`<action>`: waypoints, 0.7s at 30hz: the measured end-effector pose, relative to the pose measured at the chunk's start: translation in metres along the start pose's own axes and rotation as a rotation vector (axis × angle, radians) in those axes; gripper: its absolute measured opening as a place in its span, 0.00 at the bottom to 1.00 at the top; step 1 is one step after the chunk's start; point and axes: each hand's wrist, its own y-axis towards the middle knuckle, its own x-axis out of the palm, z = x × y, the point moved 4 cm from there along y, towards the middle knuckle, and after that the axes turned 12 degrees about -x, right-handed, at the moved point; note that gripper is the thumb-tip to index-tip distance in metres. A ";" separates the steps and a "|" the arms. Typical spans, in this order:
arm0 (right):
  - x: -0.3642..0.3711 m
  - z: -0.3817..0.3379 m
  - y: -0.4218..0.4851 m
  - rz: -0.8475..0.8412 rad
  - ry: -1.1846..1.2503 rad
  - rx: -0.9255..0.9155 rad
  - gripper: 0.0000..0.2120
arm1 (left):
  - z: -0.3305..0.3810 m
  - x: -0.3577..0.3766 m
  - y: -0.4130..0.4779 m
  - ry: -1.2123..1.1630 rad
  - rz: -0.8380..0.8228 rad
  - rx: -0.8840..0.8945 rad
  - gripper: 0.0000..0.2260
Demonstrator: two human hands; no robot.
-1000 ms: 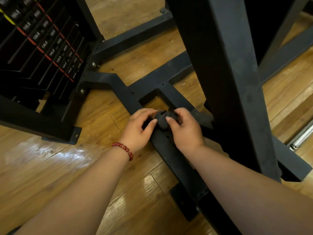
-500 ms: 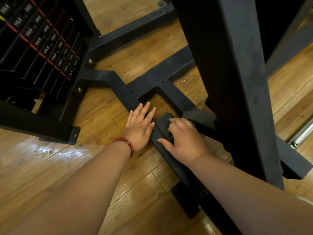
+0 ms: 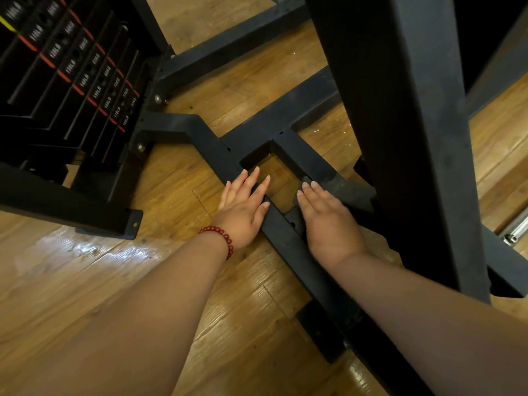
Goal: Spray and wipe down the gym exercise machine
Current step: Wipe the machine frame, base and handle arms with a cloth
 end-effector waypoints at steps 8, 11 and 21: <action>0.004 -0.005 -0.018 0.034 0.014 -0.073 0.34 | -0.001 0.001 0.001 0.005 0.003 -0.003 0.23; 0.002 -0.013 -0.013 -0.038 0.068 0.093 0.33 | 0.000 0.002 0.000 0.005 0.010 -0.003 0.23; 0.003 -0.015 -0.013 -0.107 0.069 0.212 0.35 | 0.000 0.000 -0.001 0.003 0.013 -0.003 0.23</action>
